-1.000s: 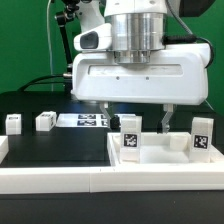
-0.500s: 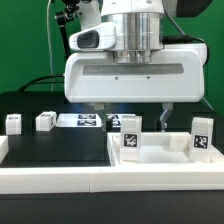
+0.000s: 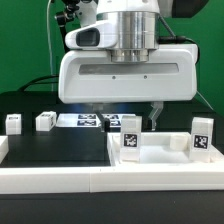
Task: Assemble square table
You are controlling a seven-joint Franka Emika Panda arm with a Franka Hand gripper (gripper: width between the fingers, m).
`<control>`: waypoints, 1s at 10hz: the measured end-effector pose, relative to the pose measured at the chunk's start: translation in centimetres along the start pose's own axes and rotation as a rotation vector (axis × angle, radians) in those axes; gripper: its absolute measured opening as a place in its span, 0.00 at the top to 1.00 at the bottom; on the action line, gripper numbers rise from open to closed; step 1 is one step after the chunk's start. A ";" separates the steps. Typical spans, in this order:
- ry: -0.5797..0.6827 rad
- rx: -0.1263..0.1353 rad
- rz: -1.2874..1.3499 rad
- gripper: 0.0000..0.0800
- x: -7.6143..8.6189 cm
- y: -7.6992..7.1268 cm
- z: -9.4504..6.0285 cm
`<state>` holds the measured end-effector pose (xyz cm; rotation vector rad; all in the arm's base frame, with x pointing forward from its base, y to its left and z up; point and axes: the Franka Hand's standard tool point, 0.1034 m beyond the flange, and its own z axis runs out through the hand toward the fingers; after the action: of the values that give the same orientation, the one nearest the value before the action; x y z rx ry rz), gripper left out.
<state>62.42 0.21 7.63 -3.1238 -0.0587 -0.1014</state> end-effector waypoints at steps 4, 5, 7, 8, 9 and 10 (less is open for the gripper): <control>-0.001 0.003 0.100 0.64 0.0 0.0 0.1; -0.001 0.005 0.189 0.64 -0.1 -0.1 0.1; -0.001 0.007 0.325 0.64 -0.1 -0.1 0.2; 0.008 0.013 0.435 0.64 -0.1 0.0 0.2; 0.014 0.017 0.569 0.64 -0.1 -0.2 0.3; 0.020 0.017 0.677 0.64 -0.1 -0.2 0.3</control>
Offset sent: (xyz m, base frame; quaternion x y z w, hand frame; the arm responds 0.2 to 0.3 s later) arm 0.0000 0.0000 0.0000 0.0000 0.0000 0.0000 1.0000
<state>62.30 0.42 7.32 -2.9303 0.9692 -0.1169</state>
